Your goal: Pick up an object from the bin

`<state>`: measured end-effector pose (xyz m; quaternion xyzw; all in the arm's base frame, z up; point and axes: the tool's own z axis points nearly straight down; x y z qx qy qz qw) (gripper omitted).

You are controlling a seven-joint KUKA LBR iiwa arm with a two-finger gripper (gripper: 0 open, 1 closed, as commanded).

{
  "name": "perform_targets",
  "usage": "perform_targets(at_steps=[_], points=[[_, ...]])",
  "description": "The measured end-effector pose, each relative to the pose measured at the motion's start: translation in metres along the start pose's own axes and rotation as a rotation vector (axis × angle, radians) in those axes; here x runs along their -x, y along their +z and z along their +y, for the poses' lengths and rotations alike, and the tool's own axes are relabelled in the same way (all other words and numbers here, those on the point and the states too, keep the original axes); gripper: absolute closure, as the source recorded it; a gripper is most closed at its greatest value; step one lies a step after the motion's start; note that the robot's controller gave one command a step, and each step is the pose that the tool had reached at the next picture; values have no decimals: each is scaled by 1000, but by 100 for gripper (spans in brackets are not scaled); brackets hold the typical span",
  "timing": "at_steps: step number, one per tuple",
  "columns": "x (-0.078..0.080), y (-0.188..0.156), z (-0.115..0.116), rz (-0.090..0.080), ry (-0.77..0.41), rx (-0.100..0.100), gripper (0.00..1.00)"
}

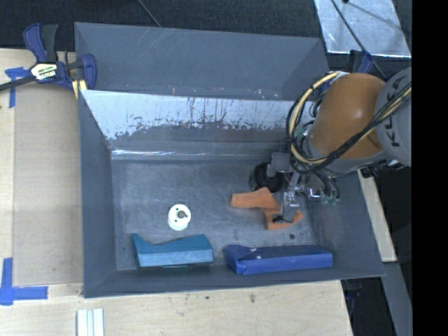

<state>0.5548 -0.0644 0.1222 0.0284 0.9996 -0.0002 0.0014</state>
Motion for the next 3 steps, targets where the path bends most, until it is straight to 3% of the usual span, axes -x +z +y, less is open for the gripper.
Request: perform_targets(at_steps=[1, 2, 3], points=[[-5, 42, -8, -40, -60, -2, 100], [-5, 42, -8, -40, -60, -2, 100], [-10, -150, 4, 3, -50, 1, 100]])
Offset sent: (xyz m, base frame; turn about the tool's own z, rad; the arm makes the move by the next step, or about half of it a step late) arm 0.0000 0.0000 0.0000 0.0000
